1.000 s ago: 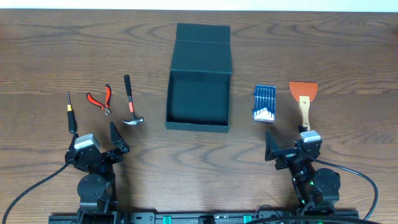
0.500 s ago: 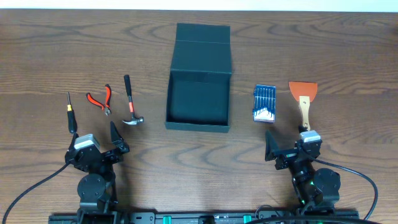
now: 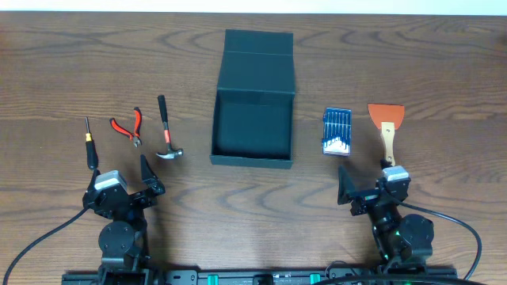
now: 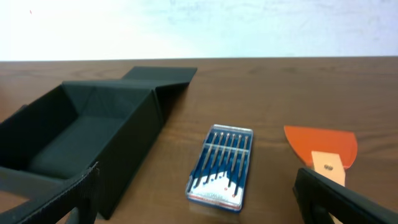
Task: Pack container
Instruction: 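Move the right gripper toward the orange scraper's wooden handle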
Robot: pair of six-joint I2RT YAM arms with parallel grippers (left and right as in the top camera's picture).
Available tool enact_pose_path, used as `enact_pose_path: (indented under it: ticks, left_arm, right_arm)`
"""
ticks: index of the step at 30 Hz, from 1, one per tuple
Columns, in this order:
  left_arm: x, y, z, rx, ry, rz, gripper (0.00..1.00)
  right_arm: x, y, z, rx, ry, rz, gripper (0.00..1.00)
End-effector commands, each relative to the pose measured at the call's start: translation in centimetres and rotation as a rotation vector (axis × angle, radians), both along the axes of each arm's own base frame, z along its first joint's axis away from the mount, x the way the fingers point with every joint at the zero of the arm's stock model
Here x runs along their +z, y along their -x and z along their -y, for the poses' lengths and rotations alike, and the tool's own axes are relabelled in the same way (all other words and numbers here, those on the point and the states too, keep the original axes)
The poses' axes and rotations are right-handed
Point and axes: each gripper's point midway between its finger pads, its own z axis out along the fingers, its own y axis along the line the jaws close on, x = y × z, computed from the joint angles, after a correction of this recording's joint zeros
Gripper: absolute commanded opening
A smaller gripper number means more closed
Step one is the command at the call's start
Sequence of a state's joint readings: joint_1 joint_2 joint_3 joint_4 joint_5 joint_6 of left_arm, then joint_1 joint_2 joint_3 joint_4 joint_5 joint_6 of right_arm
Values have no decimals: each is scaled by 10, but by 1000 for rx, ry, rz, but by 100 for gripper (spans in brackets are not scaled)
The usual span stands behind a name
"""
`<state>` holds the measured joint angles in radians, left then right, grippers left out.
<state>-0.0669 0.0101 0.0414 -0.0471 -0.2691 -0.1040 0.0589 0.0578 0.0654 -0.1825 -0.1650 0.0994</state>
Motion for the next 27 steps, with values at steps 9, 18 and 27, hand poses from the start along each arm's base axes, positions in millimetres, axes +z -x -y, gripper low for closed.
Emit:
enact_pose_path:
  ticks: [9, 18, 27]
  left_arm:
    - [-17, -2, 8, -48, 2, -39, 98]
    - [4, -3, 37, -222, 18, -38, 98]
    - [61, 1, 37, -223, 11, -264, 98]
  right_arm:
    - [-1, 5, -16, 90, -68, -17, 99]
    - [-13, 6, -27, 145, -91, -191, 99]
    - [44, -39, -23, 150, 41, -402, 99]
